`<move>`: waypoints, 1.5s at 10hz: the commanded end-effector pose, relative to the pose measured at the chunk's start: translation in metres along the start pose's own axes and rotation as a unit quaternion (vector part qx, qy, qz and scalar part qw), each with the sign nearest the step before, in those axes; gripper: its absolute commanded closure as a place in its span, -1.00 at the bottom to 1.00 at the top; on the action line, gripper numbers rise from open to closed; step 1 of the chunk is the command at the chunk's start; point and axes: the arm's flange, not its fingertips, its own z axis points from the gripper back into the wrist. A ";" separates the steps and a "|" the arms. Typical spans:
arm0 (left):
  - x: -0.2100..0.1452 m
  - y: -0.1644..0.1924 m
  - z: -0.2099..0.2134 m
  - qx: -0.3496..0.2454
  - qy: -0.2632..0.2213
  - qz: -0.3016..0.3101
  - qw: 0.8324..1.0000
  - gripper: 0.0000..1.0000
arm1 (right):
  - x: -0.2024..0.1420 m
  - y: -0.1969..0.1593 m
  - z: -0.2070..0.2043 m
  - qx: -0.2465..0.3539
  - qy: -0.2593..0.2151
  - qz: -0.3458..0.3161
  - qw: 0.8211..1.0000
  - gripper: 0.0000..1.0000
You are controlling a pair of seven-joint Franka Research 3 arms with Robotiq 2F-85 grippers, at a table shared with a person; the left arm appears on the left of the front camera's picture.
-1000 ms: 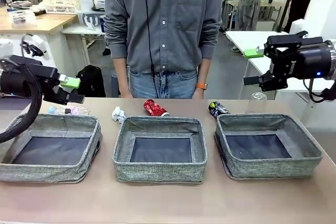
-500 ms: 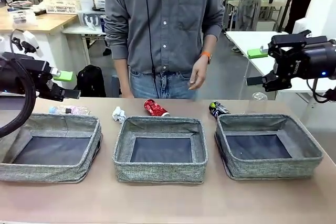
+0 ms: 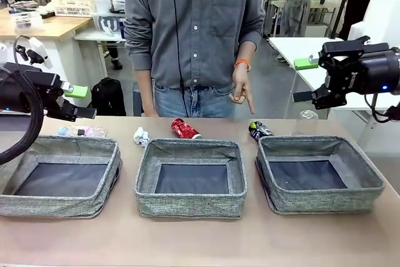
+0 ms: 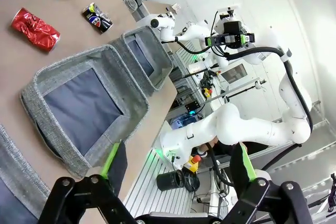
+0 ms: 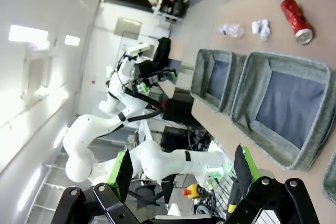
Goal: Sort the waste into the appropriate baskets.
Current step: Pick up the waste item pointed out by the person.
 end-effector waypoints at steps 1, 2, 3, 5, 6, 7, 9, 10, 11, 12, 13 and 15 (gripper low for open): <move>0.002 0.000 -0.002 -0.011 -0.011 -0.012 1.000 -1.00 | 0.003 0.005 -0.002 0.011 -0.006 -0.004 1.000 -1.00; 0.002 0.000 -0.002 -0.011 -0.011 -0.012 1.000 -1.00 | 0.003 0.005 -0.002 0.011 -0.006 -0.004 1.000 -1.00; 0.002 0.000 -0.002 -0.011 -0.011 -0.012 1.000 -1.00 | 0.003 0.005 -0.002 0.011 -0.006 -0.004 1.000 -1.00; 0.002 0.000 -0.002 -0.011 -0.011 -0.012 1.000 -1.00 | 0.003 0.005 -0.002 0.011 -0.006 -0.004 1.000 -1.00; 0.002 0.000 -0.002 -0.011 -0.011 -0.012 1.000 -1.00 | 0.003 0.005 -0.002 0.011 -0.006 -0.004 1.000 -1.00; 0.002 0.000 -0.002 -0.011 -0.011 -0.012 1.000 -1.00 | 0.003 0.005 -0.002 0.011 -0.006 -0.004 1.000 -1.00; 0.002 0.000 -0.002 -0.011 -0.011 -0.012 1.000 -1.00 | 0.003 0.005 -0.002 0.011 -0.006 -0.004 1.000 -1.00; 0.002 0.000 -0.002 -0.011 -0.011 -0.012 1.000 -1.00 | 0.003 0.005 -0.002 0.011 -0.006 -0.004 1.000 -1.00; 0.002 0.000 -0.002 -0.011 -0.011 -0.012 1.000 -1.00 | 0.003 0.005 -0.002 0.011 -0.006 -0.004 1.000 -1.00; 0.002 0.000 -0.002 -0.011 -0.011 -0.012 1.000 -1.00 | 0.000 0.000 0.000 0.001 0.000 0.000 1.000 -1.00; 0.002 0.000 -0.002 -0.011 -0.011 -0.012 1.000 -1.00 | 0.015 0.006 -0.019 -0.070 0.028 0.035 0.997 -1.00; 0.002 0.000 -0.002 -0.011 -0.011 -0.012 1.000 -1.00 | 0.052 0.011 -0.060 -0.359 0.028 0.078 0.929 -1.00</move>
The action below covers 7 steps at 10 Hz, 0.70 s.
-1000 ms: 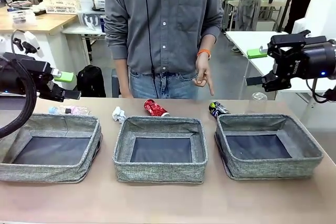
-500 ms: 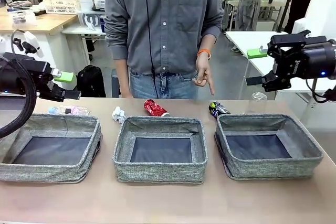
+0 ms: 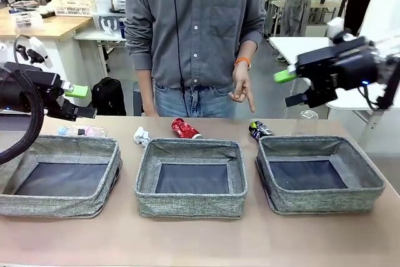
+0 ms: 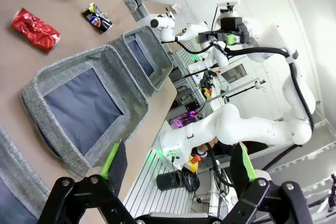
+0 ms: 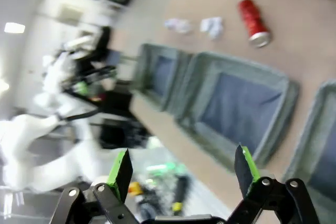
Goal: Sort the waste into the appropriate baskets.
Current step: Pick up the waste item pointed out by the person.
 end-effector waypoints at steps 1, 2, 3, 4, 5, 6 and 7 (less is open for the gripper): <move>0.001 0.000 -0.002 -0.011 -0.011 -0.012 1.000 -1.00 | 0.043 -0.006 -0.026 -0.382 -0.006 -0.013 0.924 -1.00; 0.001 0.000 -0.002 -0.011 -0.011 -0.012 1.000 -1.00 | 0.052 -0.014 -0.036 -0.443 -0.009 -0.038 0.895 -1.00; 0.001 0.000 -0.002 -0.011 -0.011 -0.012 1.000 -1.00 | 0.054 -0.015 -0.044 -0.439 -0.007 -0.028 0.898 -1.00; 0.001 0.000 -0.002 -0.011 -0.011 -0.012 1.000 -1.00 | 0.052 -0.011 -0.046 -0.407 -0.011 -0.009 0.913 -1.00; 0.001 0.000 -0.002 -0.011 -0.011 -0.012 1.000 -1.00 | 0.048 -0.007 -0.044 -0.367 -0.021 0.009 0.930 -1.00; 0.001 0.000 -0.002 -0.011 -0.011 -0.012 1.000 -1.00 | 0.036 0.003 -0.033 -0.263 -0.005 0.020 0.965 -1.00; 0.001 0.000 -0.002 -0.011 -0.011 -0.012 1.000 -1.00 | 0.052 -0.021 -0.045 -0.351 -0.039 0.045 0.934 -1.00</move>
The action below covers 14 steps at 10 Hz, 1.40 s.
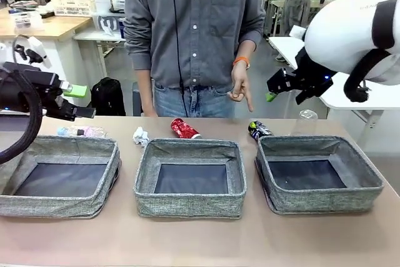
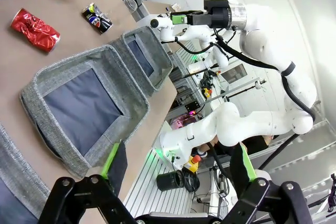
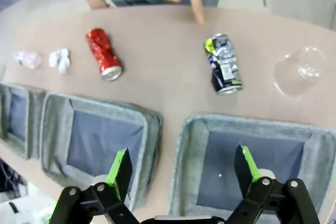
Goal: Sort the waste into the appropriate baskets.
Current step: Pick up the waste item pointed out by the person.
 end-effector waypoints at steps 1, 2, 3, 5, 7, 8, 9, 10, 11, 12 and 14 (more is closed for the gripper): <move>0.001 0.000 -0.002 -0.011 -0.011 -0.011 1.000 -1.00 | 0.005 -0.005 -0.007 -0.017 -0.018 0.001 1.000 -1.00; 0.001 0.000 -0.002 -0.011 -0.011 -0.011 1.000 -1.00 | 0.000 0.000 0.000 0.000 0.000 0.000 1.000 -1.00; 0.001 0.000 -0.002 -0.011 -0.011 -0.011 1.000 -1.00 | 0.005 0.007 -0.008 -0.010 0.017 0.023 1.000 -1.00; 0.001 0.000 -0.002 -0.011 -0.011 -0.011 1.000 -1.00 | 0.031 0.010 -0.031 -0.017 0.029 0.047 0.998 -1.00; 0.001 0.000 -0.002 -0.011 -0.011 -0.011 1.000 -1.00 | 0.061 0.006 -0.074 -0.072 0.054 0.075 0.993 -1.00; 0.001 0.000 -0.002 -0.011 -0.011 -0.011 1.000 -1.00 | 0.072 0.000 -0.097 -0.084 0.063 0.097 0.990 -1.00; 0.001 0.000 -0.002 -0.011 -0.011 -0.011 1.000 -1.00 | 0.076 -0.006 -0.118 -0.097 0.075 0.117 0.986 -1.00; 0.001 0.000 -0.002 -0.011 -0.011 -0.011 1.000 -1.00 | 0.076 -0.012 -0.137 -0.101 0.083 0.126 0.983 -1.00; 0.001 0.000 -0.002 -0.011 -0.011 -0.011 1.000 -1.00 | 0.076 -0.017 -0.156 -0.101 0.081 0.136 0.982 -1.00; 0.001 0.000 -0.002 -0.011 -0.011 -0.011 1.000 -1.00 | 0.077 -0.023 -0.172 -0.096 0.081 0.142 0.982 -1.00; 0.001 0.000 -0.002 -0.011 -0.011 -0.011 1.000 -1.00 | 0.081 -0.040 -0.210 -0.065 0.093 0.143 0.983 -1.00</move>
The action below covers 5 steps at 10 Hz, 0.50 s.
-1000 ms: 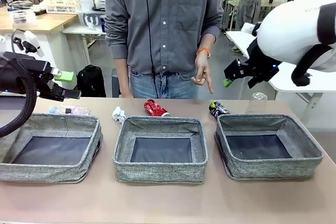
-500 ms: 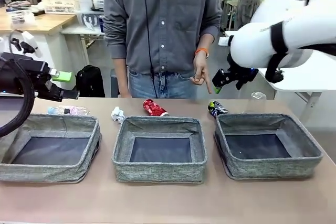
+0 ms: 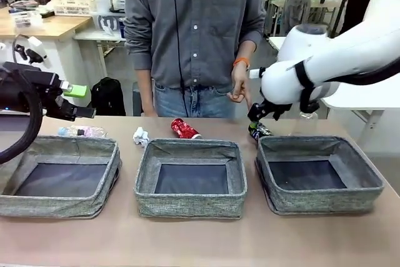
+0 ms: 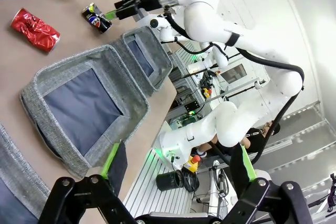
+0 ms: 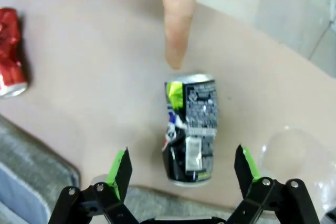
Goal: Sort the waste into the appropriate baskets.
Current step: Pick up the waste item pointed out by the person.
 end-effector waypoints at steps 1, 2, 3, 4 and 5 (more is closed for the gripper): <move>0.001 -0.001 -0.003 -0.010 -0.011 -0.012 1.000 -1.00 | 0.015 -0.012 -0.026 0.009 -0.012 0.000 1.000 -1.00; 0.001 -0.001 -0.003 -0.010 -0.011 -0.012 1.000 -1.00 | 0.016 -0.014 -0.036 0.007 -0.024 -0.005 1.000 -1.00; 0.001 -0.001 -0.003 -0.010 -0.011 -0.012 1.000 -1.00 | 0.016 -0.015 -0.044 0.004 -0.033 -0.006 0.999 -1.00; 0.001 -0.001 -0.003 -0.010 -0.011 -0.012 1.000 -1.00 | 0.016 -0.016 -0.050 0.004 -0.033 -0.005 0.999 -1.00; 0.001 -0.001 -0.003 -0.010 -0.011 -0.012 1.000 -1.00 | 0.016 -0.018 -0.055 0.003 -0.032 -0.009 0.999 -1.00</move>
